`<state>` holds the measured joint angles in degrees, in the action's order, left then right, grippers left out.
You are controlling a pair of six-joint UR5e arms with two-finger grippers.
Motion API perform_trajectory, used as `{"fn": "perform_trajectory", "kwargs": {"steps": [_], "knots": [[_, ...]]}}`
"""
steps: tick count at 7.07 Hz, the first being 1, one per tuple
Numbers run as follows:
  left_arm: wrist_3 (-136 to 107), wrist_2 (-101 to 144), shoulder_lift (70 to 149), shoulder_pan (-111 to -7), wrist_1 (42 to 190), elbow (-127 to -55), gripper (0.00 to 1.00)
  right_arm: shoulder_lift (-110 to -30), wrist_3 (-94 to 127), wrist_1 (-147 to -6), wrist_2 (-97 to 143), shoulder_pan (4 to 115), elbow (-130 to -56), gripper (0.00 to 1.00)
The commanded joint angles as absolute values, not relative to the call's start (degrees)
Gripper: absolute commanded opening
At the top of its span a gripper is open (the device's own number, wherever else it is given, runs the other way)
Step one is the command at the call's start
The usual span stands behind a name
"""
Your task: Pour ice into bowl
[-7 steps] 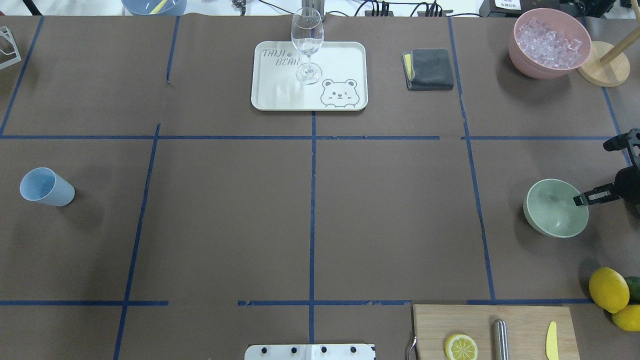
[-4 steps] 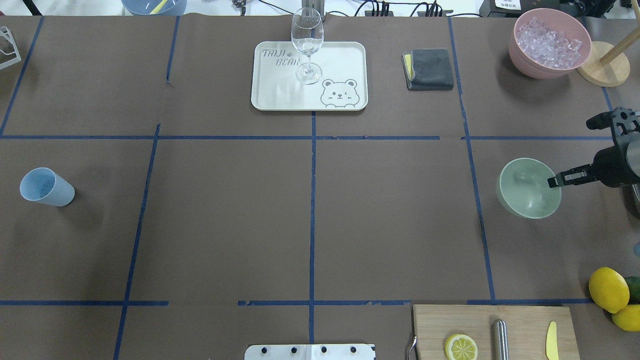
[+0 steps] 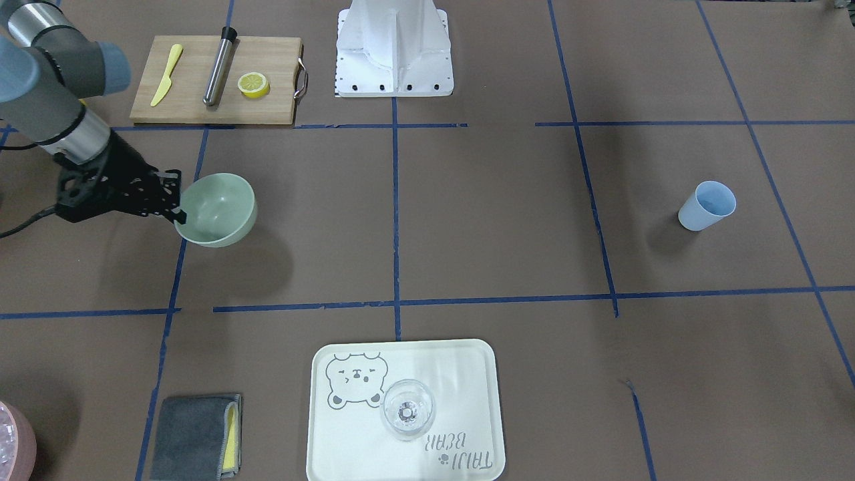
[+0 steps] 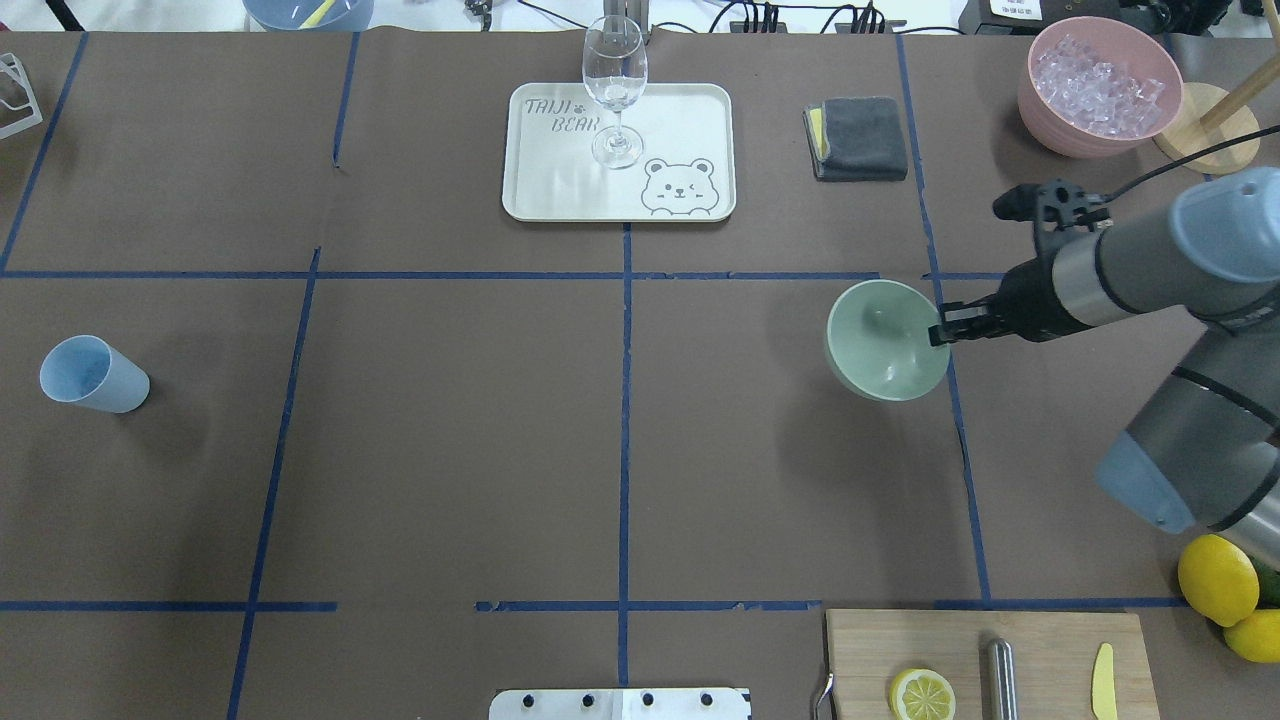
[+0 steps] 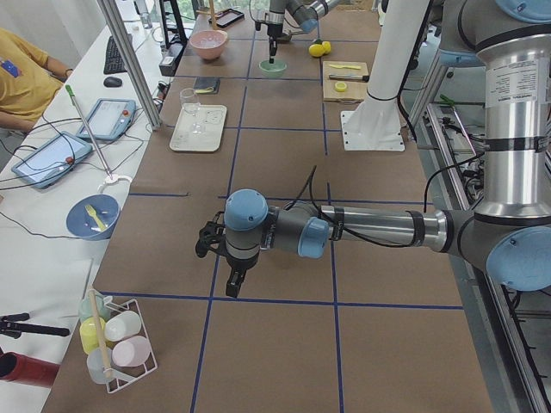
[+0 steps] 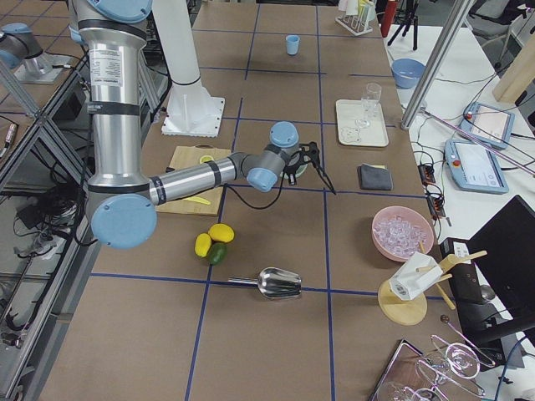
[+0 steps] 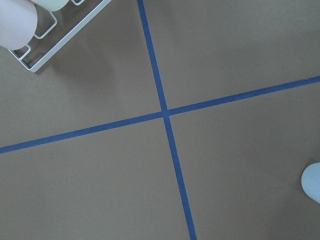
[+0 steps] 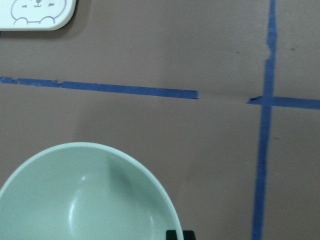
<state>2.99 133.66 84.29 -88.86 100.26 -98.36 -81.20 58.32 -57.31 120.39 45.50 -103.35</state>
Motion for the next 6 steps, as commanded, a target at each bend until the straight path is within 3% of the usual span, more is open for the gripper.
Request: {"fn": "perform_trajectory", "kwargs": {"steps": [1, 4, 5, 6], "knots": [[2.99, 133.59, 84.29, -88.86, 100.28, -98.26, 1.00, -71.67, 65.79, -66.67, 114.80, 38.96, -103.88, 0.00], [2.90, 133.59, 84.20, -88.86, 100.28, -98.52, 1.00, -53.32, 74.85, -87.67, 104.89, 27.73, -103.19, 0.00], [2.90, 133.59, 84.20, -88.86, 100.20, -98.70, 1.00, -47.61, 77.14, -87.89, 100.50, 24.90, -98.92, 0.00], [2.90, 133.59, 84.20, -88.86, 100.20, -98.70, 1.00, -38.85, 79.26, -87.72, 98.98, 23.48, -88.96, 0.00]]}}
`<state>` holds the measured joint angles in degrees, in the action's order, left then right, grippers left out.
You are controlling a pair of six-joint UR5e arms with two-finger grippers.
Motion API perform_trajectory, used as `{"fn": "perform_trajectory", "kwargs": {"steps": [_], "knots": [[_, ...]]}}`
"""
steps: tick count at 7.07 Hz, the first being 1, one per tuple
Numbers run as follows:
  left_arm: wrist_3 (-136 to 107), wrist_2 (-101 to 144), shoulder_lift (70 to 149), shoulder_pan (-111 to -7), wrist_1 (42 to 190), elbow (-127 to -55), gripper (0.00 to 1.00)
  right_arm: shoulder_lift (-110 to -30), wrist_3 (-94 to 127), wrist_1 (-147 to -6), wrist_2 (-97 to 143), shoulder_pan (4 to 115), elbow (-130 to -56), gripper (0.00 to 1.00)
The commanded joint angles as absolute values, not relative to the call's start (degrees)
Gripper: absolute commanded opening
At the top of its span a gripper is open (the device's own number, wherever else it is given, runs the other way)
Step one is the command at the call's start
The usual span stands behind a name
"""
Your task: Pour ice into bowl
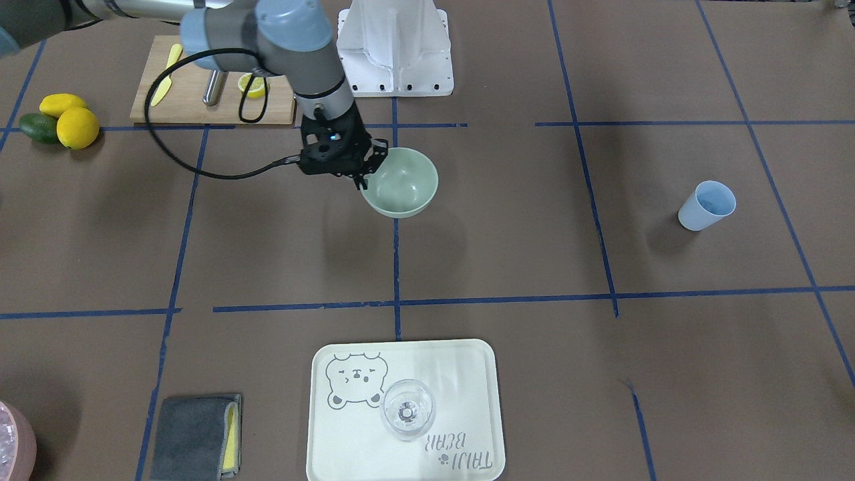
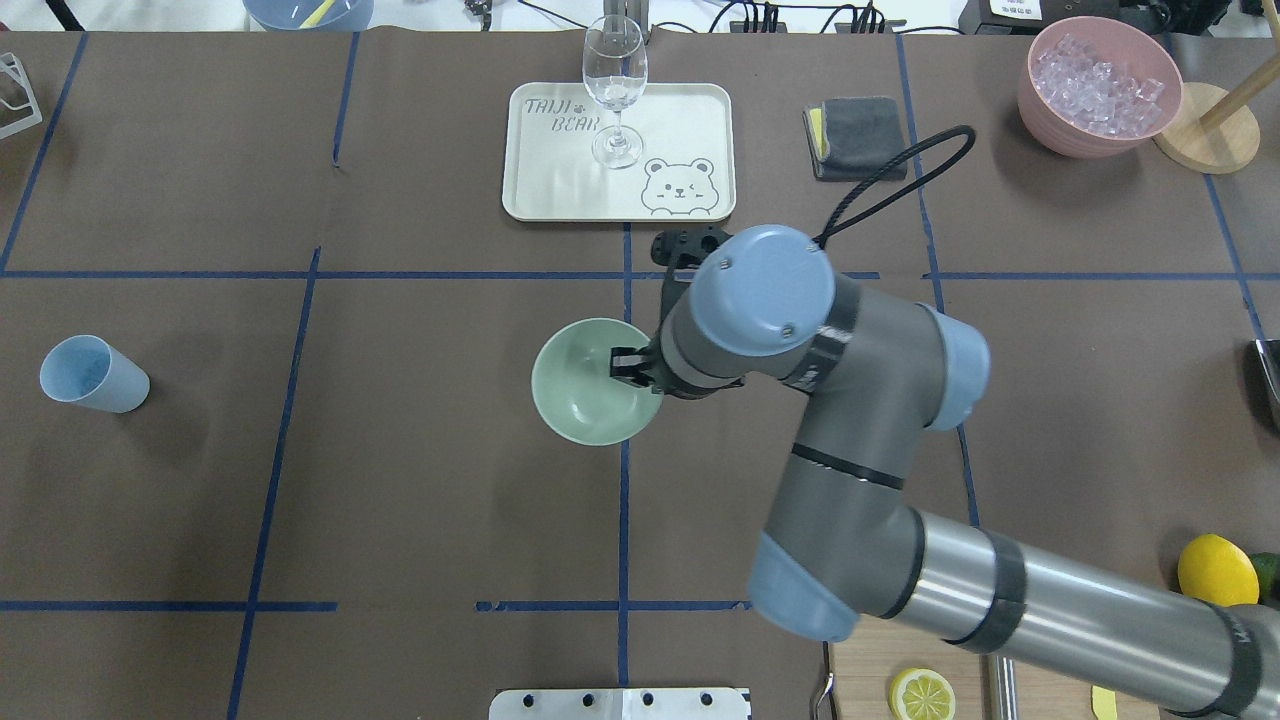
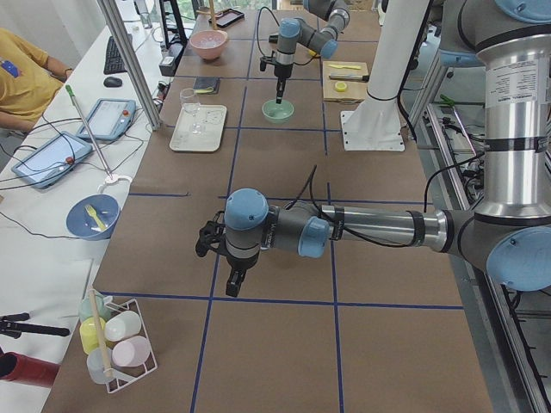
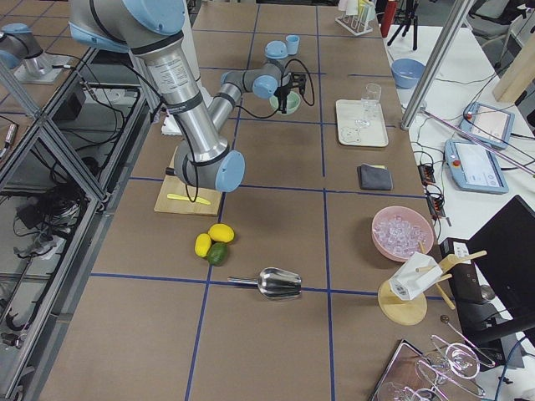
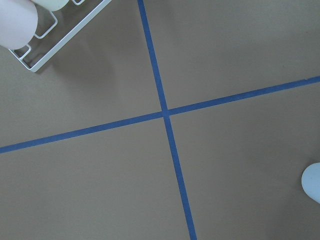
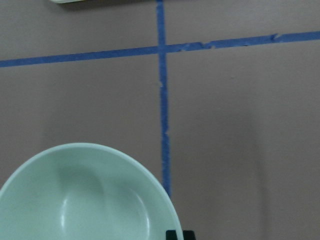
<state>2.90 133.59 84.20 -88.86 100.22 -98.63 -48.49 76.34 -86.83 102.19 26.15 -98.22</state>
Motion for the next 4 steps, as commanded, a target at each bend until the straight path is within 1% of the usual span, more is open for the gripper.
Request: {"fn": "perform_trajectory", "kwargs": {"steps": [1, 2, 3, 4], "knots": [[2.90, 133.59, 84.20, -88.86, 100.28, -98.79, 1.00, -30.23, 81.28, -87.54, 98.88, 23.12, -77.72, 0.00], [2.90, 133.59, 84.29, -88.86, 100.28, -98.79, 1.00, -27.28, 81.04, -87.02, 98.70, 23.03, -72.74, 0.00], [2.90, 133.59, 84.29, -88.86, 100.28, -98.88, 1.00, -27.42, 80.95, -82.40, 97.74, 22.51, -71.03, 0.00], [2.90, 133.59, 84.29, -88.86, 100.28, -98.79, 1.00, -27.51, 81.03, -80.70, 97.65, 22.33, -69.36, 0.00]]}}
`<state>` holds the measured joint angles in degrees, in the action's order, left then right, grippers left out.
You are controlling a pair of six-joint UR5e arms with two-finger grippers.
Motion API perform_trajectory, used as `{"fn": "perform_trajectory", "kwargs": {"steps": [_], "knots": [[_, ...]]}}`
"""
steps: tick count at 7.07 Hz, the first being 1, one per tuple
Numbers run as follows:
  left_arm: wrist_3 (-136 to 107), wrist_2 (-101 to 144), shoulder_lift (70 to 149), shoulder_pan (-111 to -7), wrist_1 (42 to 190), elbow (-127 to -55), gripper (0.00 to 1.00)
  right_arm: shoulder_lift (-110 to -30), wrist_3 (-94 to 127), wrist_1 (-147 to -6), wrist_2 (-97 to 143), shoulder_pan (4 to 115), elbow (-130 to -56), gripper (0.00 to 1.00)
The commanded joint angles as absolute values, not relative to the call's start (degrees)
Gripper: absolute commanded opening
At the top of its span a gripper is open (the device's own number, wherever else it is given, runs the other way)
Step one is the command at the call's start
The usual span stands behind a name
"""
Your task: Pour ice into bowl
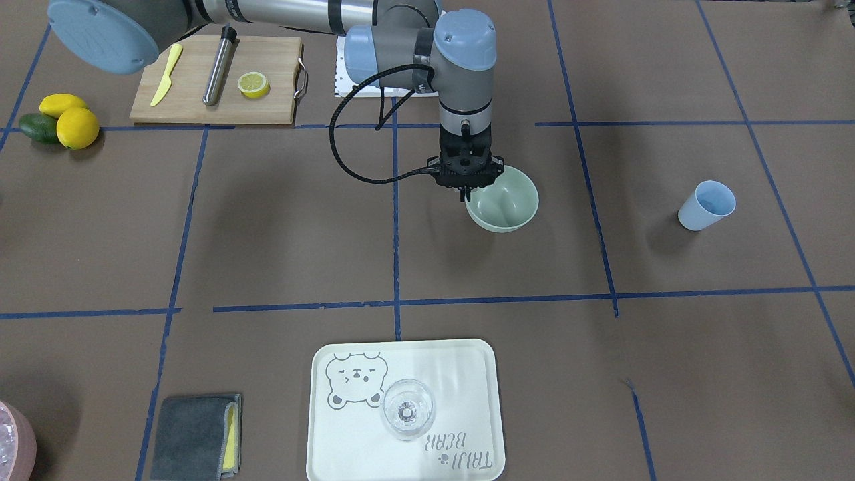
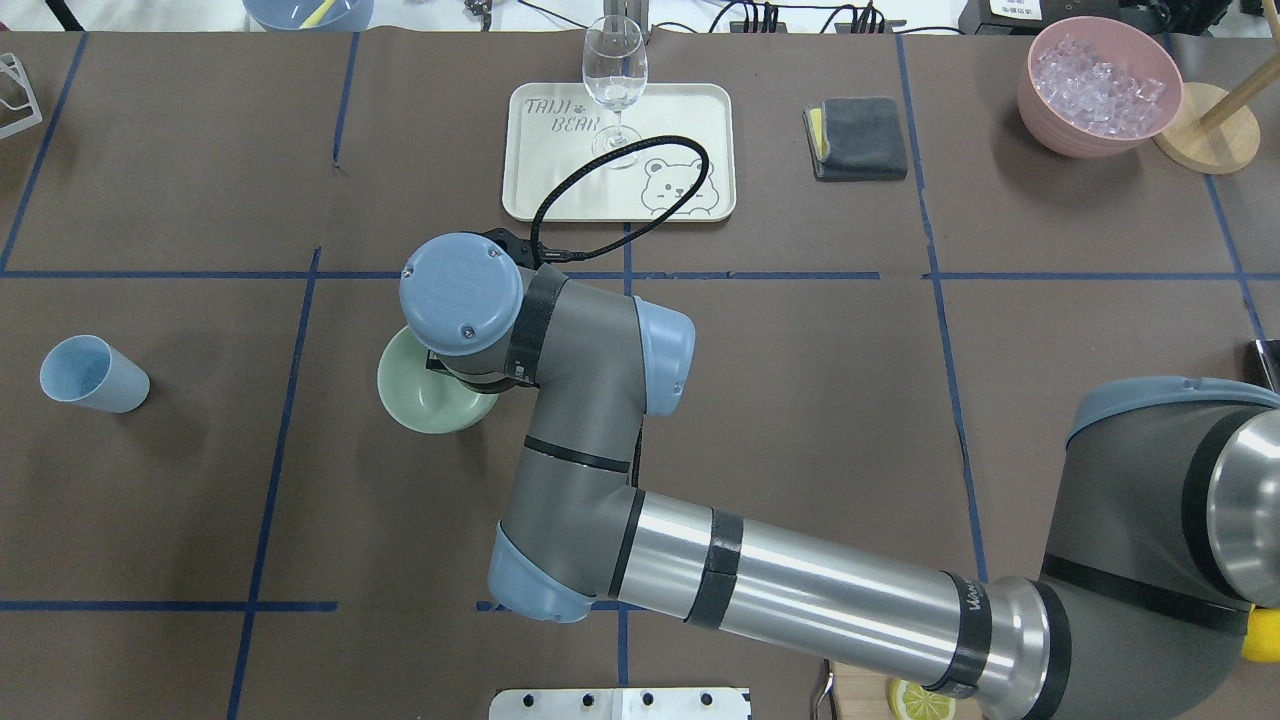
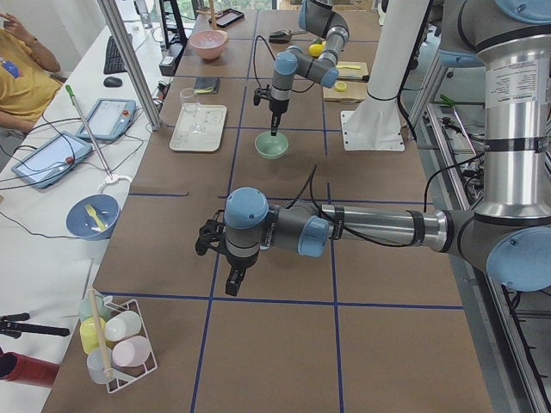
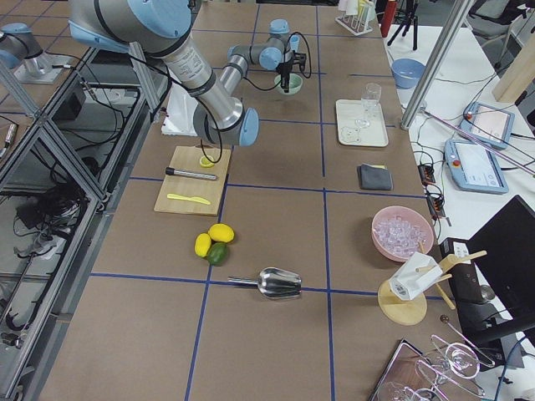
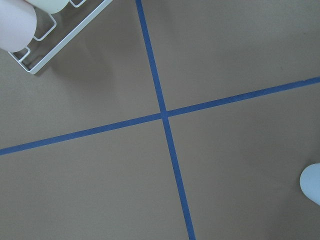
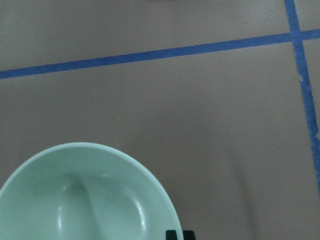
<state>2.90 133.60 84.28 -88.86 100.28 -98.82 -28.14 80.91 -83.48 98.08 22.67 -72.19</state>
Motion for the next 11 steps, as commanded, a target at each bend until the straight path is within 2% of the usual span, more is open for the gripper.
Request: {"fn": "perform_trajectory", "kwargs": {"steps": [1, 2, 3, 5, 7, 8, 10, 11], "knots": [[2.90, 133.68, 84.29, -88.86, 100.28, -98.79, 1.00, -27.60, 81.04, -80.68, 97.65, 22.24, -69.35, 0.00], [2.90, 133.59, 84.29, -88.86, 100.28, -98.79, 1.00, -27.86, 80.86, -80.60, 97.65, 21.98, -69.26, 0.24], [2.90, 133.59, 84.29, -88.86, 100.28, -98.79, 1.00, -27.95, 80.51, -80.68, 96.17, 21.45, -68.91, 0.99], [3.16, 133.59, 84.29, -88.77, 100.28, -98.18, 1.00, -27.69, 77.81, -80.86, 94.92, 21.88, -69.43, 1.00], [2.90, 133.59, 84.72, -88.34, 102.12, -98.78, 1.00, -28.82, 72.81, -82.69, 100.94, 28.78, -71.62, 1.00], [2.99, 132.98, 84.64, -88.33, 102.13, -98.61, 1.00, -32.74, 66.33, -85.75, 104.38, 33.70, -75.63, 1.00], [2.81, 132.80, 84.46, -88.24, 102.04, -98.52, 1.00, -48.08, 50.53, -86.57, 114.29, 46.08, -88.53, 1.00], [2.90, 133.15, 84.64, -88.24, 102.30, -98.96, 1.00, -54.08, 40.70, -86.66, 119.65, 52.84, -92.07, 1.00]]}}
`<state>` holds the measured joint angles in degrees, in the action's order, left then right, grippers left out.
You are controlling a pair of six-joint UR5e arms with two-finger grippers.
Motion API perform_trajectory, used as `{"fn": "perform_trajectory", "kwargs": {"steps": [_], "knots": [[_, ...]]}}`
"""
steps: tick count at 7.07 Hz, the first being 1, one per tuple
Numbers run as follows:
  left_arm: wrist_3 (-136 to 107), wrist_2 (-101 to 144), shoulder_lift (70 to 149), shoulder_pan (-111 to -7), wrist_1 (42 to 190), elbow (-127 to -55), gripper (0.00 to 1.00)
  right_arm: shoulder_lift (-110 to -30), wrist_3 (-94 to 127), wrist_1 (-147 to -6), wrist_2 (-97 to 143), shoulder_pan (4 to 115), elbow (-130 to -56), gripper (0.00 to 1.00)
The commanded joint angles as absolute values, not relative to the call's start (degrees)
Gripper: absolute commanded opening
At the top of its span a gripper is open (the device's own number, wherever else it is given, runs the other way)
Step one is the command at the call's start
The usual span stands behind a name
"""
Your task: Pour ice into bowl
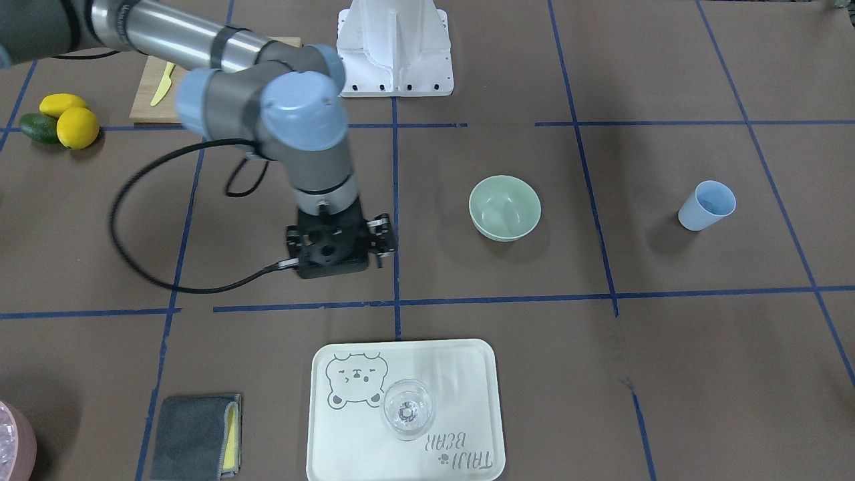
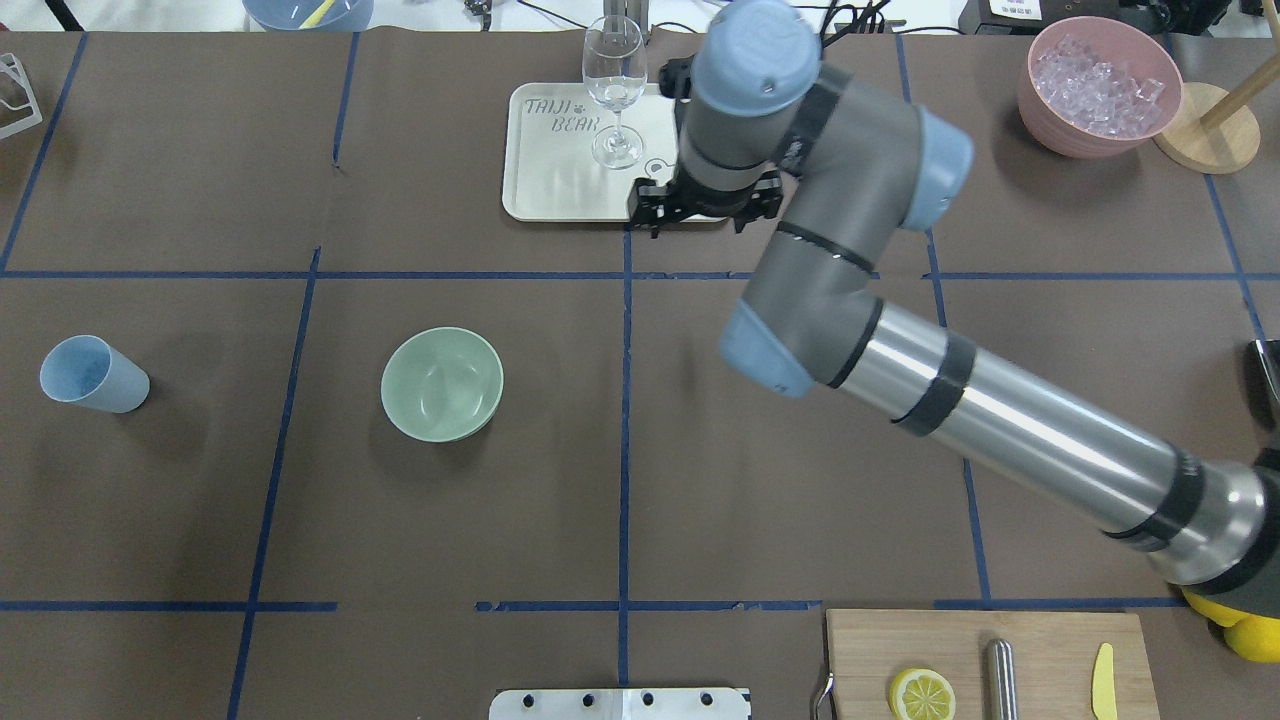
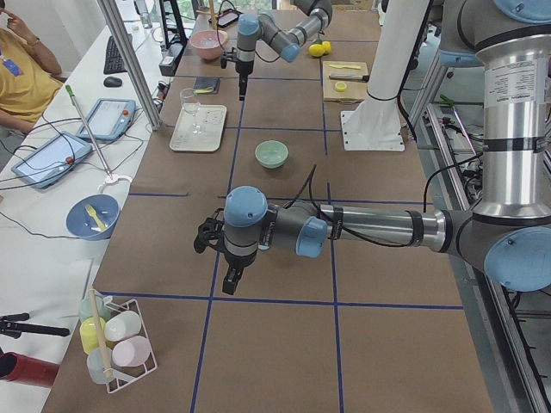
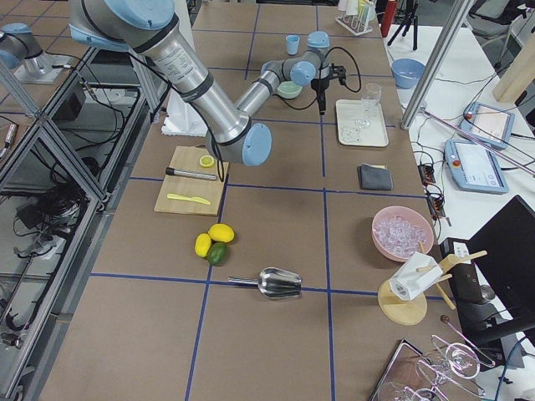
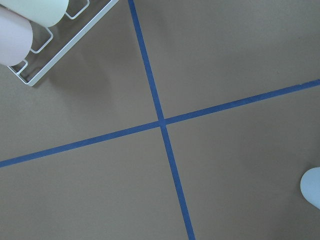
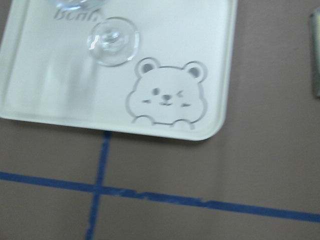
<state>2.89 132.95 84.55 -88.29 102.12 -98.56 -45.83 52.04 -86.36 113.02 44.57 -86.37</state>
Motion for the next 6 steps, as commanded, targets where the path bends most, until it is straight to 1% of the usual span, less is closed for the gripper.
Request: {"fn": "perform_trajectory", "kwargs": {"steps": [1, 3, 4, 5, 6], "knots": [[3.25, 132.81, 85.07, -88.24, 102.48, -98.96, 1.00, -58.40, 33.04, -87.70, 123.62, 58.57, -93.50, 1.00], [2.82, 132.98, 86.65, -88.24, 104.92, -98.09, 1.00, -67.37, 12.75, -89.03, 126.99, 68.94, -93.61, 1.00], [2.81, 132.98, 86.66, -88.24, 108.16, -98.09, 1.00, -72.11, 10.31, -88.77, 129.53, 73.61, -93.69, 1.00], [2.73, 133.41, 86.66, -88.33, 111.85, -98.43, 1.00, -77.73, 2.37, -88.25, 130.51, 77.57, -93.69, 1.00], [2.81, 132.98, 87.36, -88.24, 118.93, -97.92, 1.00, -82.48, -5.55, -88.59, 131.04, 81.52, -93.60, 1.00]]}}
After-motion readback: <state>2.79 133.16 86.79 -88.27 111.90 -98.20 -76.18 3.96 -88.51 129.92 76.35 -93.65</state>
